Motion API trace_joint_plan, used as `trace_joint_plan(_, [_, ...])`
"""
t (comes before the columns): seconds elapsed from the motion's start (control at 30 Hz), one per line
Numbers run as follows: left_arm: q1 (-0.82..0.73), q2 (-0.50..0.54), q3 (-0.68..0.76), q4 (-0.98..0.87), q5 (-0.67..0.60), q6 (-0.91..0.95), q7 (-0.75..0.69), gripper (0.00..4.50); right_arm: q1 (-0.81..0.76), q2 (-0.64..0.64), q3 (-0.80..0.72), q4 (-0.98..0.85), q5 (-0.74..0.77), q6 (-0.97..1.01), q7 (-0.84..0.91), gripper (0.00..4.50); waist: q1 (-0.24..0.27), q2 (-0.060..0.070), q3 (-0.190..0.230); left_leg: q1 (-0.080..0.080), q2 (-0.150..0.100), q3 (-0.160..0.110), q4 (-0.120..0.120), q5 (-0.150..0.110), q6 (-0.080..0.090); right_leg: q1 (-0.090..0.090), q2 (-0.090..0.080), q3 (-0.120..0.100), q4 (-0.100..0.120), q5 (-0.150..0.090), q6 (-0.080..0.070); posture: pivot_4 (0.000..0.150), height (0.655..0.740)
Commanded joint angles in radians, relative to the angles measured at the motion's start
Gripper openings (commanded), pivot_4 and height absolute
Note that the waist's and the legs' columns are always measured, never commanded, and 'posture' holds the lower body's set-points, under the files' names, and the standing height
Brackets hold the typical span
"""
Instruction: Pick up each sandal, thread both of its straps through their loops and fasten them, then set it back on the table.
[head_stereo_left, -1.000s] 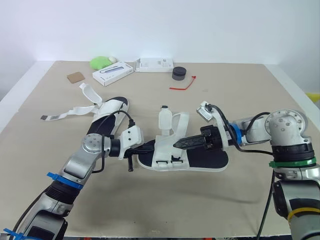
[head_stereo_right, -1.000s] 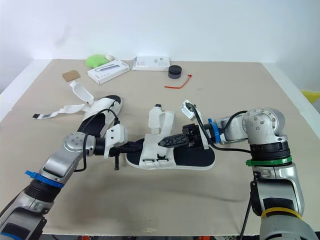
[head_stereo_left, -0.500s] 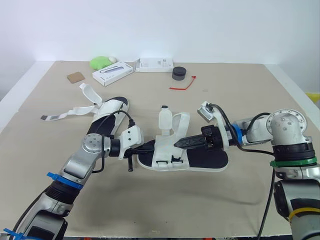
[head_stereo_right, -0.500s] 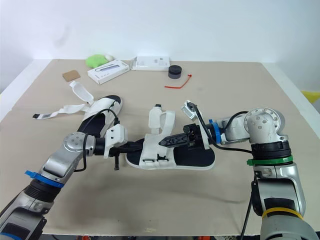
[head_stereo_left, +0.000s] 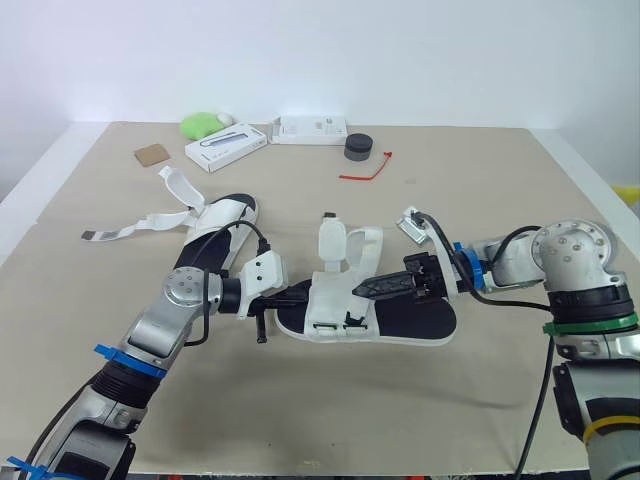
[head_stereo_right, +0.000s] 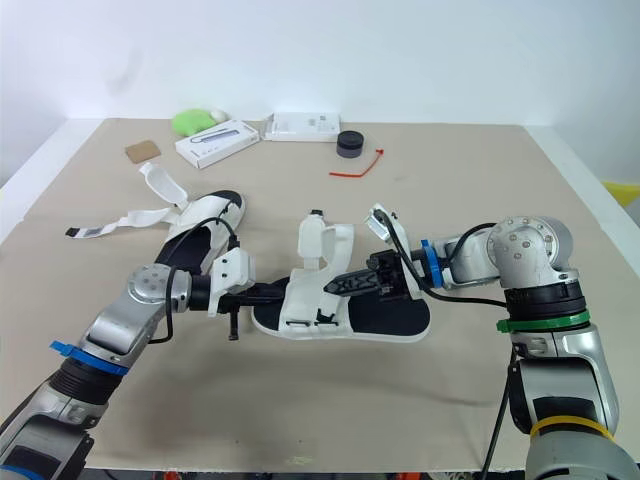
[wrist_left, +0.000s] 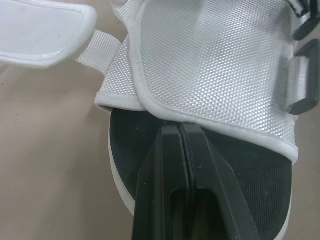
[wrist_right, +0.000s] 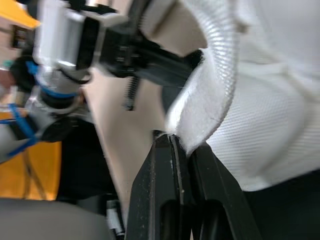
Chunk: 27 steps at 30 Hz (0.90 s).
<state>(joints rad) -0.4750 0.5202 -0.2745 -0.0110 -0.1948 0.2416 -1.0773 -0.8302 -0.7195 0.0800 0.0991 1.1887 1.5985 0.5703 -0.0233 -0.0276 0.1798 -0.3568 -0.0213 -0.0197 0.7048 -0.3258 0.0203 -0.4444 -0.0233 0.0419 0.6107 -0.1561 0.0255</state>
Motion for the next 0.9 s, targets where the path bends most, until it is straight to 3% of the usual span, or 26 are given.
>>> trace_joint_plan(0.03, [-0.002, 0.003, 0.001, -0.011, 0.008, 0.0, 0.002, 0.0, 0.001, 0.005, 0.018, -0.048, -0.039, 0.009, 0.049, 0.15, 0.0, 0.0, 0.0, 0.0, 0.0, 0.0, 0.0, 0.0, 0.0, 0.0, 0.0, 0.0, 0.0, 0.0, 0.0, 0.15, 0.74])
trace_joint_plan(0.6, [0.006, 0.002, -0.003, -0.021, 0.011, 0.003, 0.008, 0.0, 0.0, -0.024, 0.061, -0.214, -0.125, -0.007, 0.231, 0.15, 0.0, 0.0, 0.0, 0.0, 0.0, -0.001, 0.0, 0.0, 0.0, 0.0, 0.0, -0.001, 0.0, 0.0, 0.0, 0.15, 0.74])
trace_joint_plan(0.9, [0.004, -0.003, -0.005, -0.023, 0.009, 0.008, 0.01, 0.0, 0.064, -0.068, 0.141, -0.292, -0.253, -0.14, 0.268, 0.15, 0.002, 0.0, 0.0, 0.0, -0.001, -0.001, 0.0, 0.0, -0.001, 0.0, -0.001, -0.001, 0.0, 0.0, 0.0, 0.15, 0.74])
